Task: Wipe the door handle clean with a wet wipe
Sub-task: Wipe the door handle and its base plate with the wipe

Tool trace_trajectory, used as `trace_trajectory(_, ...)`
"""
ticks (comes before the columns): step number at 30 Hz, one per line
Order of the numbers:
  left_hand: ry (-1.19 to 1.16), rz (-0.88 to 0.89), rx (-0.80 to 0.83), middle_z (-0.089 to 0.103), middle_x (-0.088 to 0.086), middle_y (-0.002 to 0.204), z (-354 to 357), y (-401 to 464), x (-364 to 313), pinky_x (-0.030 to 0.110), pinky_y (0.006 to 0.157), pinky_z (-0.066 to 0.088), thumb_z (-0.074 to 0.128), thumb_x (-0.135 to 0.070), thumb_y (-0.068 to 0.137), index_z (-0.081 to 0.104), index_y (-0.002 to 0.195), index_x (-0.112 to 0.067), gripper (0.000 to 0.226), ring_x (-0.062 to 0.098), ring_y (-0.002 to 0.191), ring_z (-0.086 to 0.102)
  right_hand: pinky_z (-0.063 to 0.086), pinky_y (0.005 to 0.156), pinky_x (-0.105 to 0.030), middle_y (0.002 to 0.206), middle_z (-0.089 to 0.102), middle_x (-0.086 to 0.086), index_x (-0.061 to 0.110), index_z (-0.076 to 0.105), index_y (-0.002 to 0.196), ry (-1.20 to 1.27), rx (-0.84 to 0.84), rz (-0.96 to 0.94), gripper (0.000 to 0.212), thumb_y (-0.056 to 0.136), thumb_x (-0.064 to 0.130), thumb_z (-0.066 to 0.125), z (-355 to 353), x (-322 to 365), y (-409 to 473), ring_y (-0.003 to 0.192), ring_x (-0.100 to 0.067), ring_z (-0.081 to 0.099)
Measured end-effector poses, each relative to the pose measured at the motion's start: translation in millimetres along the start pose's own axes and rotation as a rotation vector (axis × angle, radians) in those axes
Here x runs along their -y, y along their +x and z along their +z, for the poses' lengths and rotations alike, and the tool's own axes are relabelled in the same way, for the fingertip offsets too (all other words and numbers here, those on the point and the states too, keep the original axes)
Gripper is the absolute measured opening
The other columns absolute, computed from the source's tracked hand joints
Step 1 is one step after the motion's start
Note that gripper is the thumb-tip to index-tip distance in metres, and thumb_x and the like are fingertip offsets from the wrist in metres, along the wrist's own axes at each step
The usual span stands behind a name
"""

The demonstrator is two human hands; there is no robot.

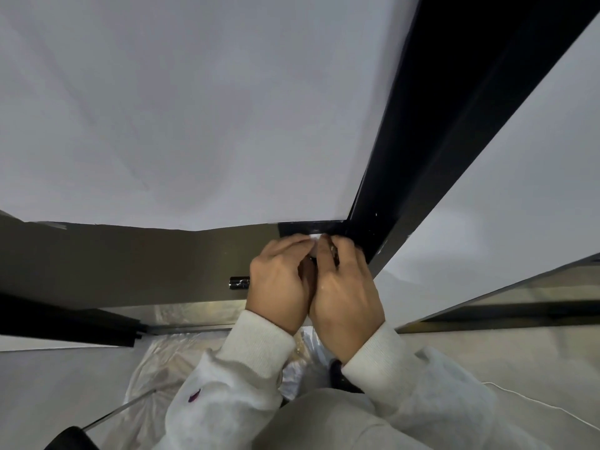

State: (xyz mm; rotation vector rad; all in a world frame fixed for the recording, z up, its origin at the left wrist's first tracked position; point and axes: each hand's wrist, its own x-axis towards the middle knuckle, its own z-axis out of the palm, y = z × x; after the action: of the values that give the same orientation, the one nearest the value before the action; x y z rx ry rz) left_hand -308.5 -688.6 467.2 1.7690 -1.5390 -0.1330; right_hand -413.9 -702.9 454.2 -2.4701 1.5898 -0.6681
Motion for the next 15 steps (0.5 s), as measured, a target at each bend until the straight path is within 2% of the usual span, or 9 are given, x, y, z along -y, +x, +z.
trace_trajectory(3, -0.012, -0.016, 0.023, 0.078, -0.001, 0.092, -4, 5, 4, 0.001, 0.088, 0.037, 0.074, 0.004, 0.076, 0.08, 0.091, -0.014, 0.024, 0.014, 0.084, 0.071, 0.057, 0.086, -0.043, 0.122, 0.057, -0.019, -0.003, 0.057, 0.132, -0.016, -0.008, -0.053, 0.055, 0.079, 0.002, 0.07, -4, -3, 0, 0.1, -0.037, 0.058)
trace_trajectory(5, -0.019, -0.058, 0.035, 0.078, -0.003, 0.085, -7, 6, 7, 0.001, 0.08, 0.038, 0.073, 0.003, 0.076, 0.08, 0.088, -0.017, 0.024, 0.012, 0.077, 0.071, 0.056, 0.085, -0.041, 0.123, 0.057, -0.017, -0.001, 0.058, 0.133, -0.026, -0.008, -0.11, 0.057, 0.077, 0.001, 0.07, -6, -3, 1, 0.1, -0.035, 0.057)
trace_trajectory(7, -0.023, -0.09, 0.044, 0.077, -0.005, 0.079, -8, 6, 8, 0.007, 0.072, 0.043, 0.072, 0.0, 0.078, 0.08, 0.087, -0.019, 0.023, 0.012, 0.069, 0.07, 0.057, 0.08, -0.04, 0.12, 0.059, -0.016, 0.0, 0.06, 0.13, -0.029, -0.01, -0.138, 0.053, 0.078, 0.002, 0.071, -7, -2, 3, 0.099, -0.034, 0.059)
trace_trajectory(9, -0.02, -0.091, 0.044, 0.077, -0.004, 0.079, -8, 6, 7, 0.014, 0.07, 0.046, 0.072, 0.0, 0.08, 0.08, 0.088, -0.019, 0.022, 0.013, 0.069, 0.07, 0.059, 0.072, -0.04, 0.115, 0.06, -0.017, -0.001, 0.062, 0.125, -0.006, -0.006, -0.127, 0.047, 0.079, 0.002, 0.072, -8, -1, 5, 0.096, -0.035, 0.062)
trace_trajectory(11, -0.014, -0.062, 0.021, 0.078, -0.002, 0.084, -8, 3, 5, 0.011, 0.075, 0.044, 0.071, 0.003, 0.078, 0.08, 0.089, -0.016, 0.024, 0.014, 0.075, 0.072, 0.061, 0.063, -0.041, 0.108, 0.059, -0.017, 0.0, 0.064, 0.12, 0.045, 0.014, -0.099, 0.04, 0.081, 0.002, 0.071, -9, -3, 9, 0.087, -0.035, 0.064)
trace_trajectory(15, 0.016, 0.048, 0.0, 0.077, 0.001, 0.104, -7, -6, 6, 0.005, 0.097, 0.038, 0.069, 0.012, 0.073, 0.079, 0.098, -0.011, 0.036, 0.015, 0.098, 0.071, 0.057, 0.05, -0.04, 0.097, 0.061, -0.016, 0.003, 0.067, 0.105, 0.02, 0.078, -0.002, 0.022, 0.083, 0.003, 0.071, -14, -6, 18, 0.063, -0.036, 0.066)
